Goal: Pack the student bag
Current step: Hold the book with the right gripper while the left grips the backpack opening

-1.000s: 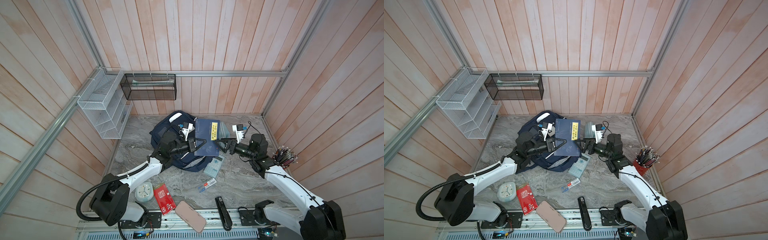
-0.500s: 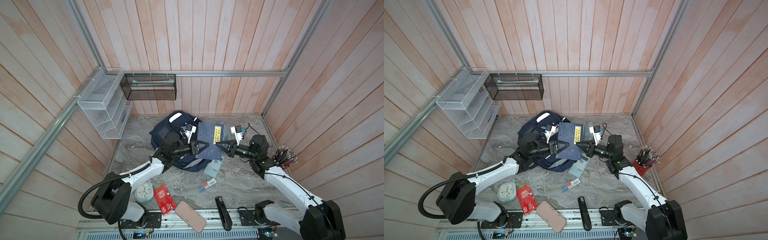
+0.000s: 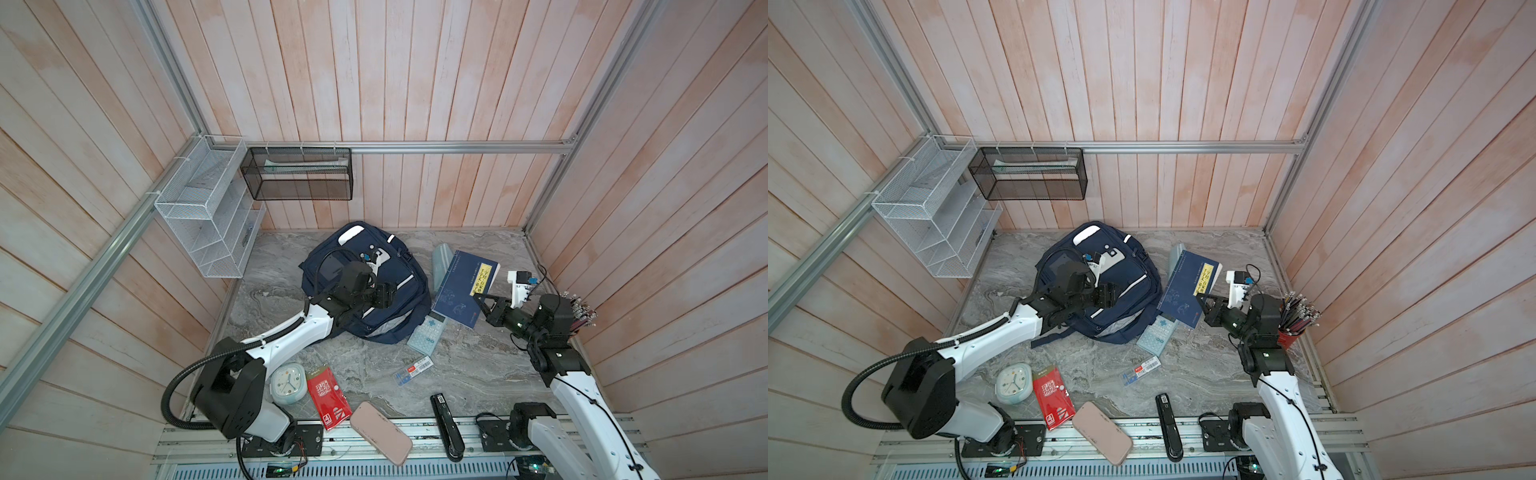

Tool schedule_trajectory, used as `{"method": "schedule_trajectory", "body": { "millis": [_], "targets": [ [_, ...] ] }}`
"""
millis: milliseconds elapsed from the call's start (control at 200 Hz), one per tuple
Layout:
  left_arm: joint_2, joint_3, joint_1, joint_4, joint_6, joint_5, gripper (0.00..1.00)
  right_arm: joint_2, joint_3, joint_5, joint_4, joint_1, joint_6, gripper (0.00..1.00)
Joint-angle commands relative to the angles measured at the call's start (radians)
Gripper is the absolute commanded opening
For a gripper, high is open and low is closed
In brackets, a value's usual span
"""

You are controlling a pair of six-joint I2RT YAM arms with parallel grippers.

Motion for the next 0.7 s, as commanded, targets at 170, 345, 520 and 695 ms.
{"method": "schedule_trajectory", "body": {
  "millis": [170,345,520,695],
  "targets": [
    [0.216,0.164,-0.054,-0.093,0.172,-0.174,0.71,-0.004,-0.056,-0.063,-0.02,-0.092,0.007,0.0],
    [0.303,0.216,-0.11,-0.083,0.194,-0.185,0.77,-0.015,-0.085,-0.074,-0.013,-0.091,0.007,0.0],
    [0.383,0.262,-0.114,-0.121,0.193,-0.228,0.79,-0.014,-0.104,-0.081,-0.001,-0.092,0.011,0.0],
    [0.422,0.271,-0.113,-0.118,0.183,-0.265,0.69,-0.005,-0.13,-0.106,0.038,-0.092,0.031,0.0]
  ]
}}
